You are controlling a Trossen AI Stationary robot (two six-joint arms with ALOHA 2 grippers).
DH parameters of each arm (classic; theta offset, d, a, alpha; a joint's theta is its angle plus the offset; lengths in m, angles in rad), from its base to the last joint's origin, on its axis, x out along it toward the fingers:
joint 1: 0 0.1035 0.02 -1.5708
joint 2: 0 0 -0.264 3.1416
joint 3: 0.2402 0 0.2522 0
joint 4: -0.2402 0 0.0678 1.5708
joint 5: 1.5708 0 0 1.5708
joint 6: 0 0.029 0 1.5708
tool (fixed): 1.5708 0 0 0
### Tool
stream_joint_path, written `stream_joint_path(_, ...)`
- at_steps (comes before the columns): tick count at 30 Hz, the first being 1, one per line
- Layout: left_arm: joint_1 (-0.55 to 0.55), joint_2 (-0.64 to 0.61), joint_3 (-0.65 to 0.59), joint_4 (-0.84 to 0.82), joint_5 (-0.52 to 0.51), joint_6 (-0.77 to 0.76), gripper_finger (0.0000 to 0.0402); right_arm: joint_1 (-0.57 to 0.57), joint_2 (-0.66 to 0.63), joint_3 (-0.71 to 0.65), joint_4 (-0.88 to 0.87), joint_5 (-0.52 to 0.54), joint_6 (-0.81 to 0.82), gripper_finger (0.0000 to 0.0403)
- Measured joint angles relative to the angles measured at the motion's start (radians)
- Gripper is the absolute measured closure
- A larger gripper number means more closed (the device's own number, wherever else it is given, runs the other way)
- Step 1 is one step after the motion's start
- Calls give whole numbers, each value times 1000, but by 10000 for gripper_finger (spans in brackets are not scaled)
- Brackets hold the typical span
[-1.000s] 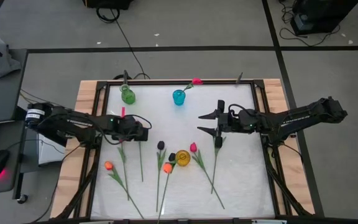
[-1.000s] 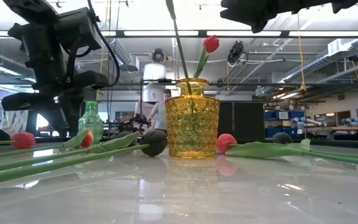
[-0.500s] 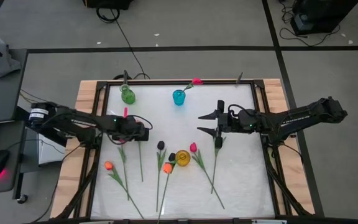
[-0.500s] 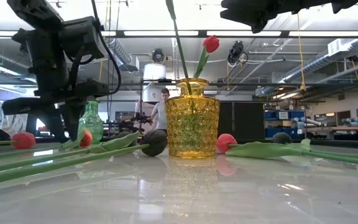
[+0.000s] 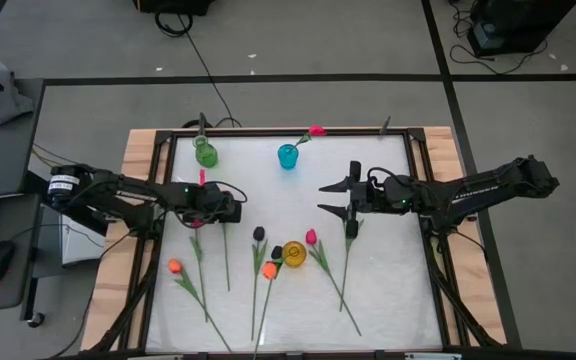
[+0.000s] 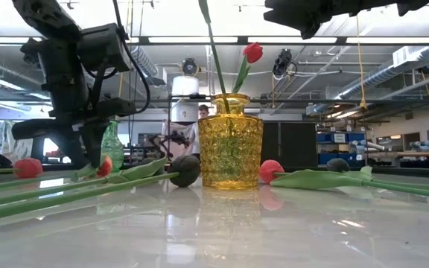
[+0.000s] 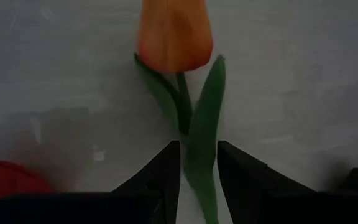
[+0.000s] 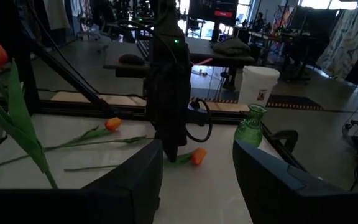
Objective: Sort flowers into vase by color
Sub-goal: Put the left orange flower into the yellow vase
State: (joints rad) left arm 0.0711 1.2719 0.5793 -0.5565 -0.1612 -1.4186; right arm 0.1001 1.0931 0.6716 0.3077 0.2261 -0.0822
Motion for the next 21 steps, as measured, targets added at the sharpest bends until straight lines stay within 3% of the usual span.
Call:
stream_joint_path(14, -2, 56, 0, -3, 9, 24, 292, 0, 0, 0, 3, -11, 0, 200)
stream_joint_path(21, -2, 56, 0, -11, 16, 46, 355, 0, 0, 0, 1, -11, 0, 200)
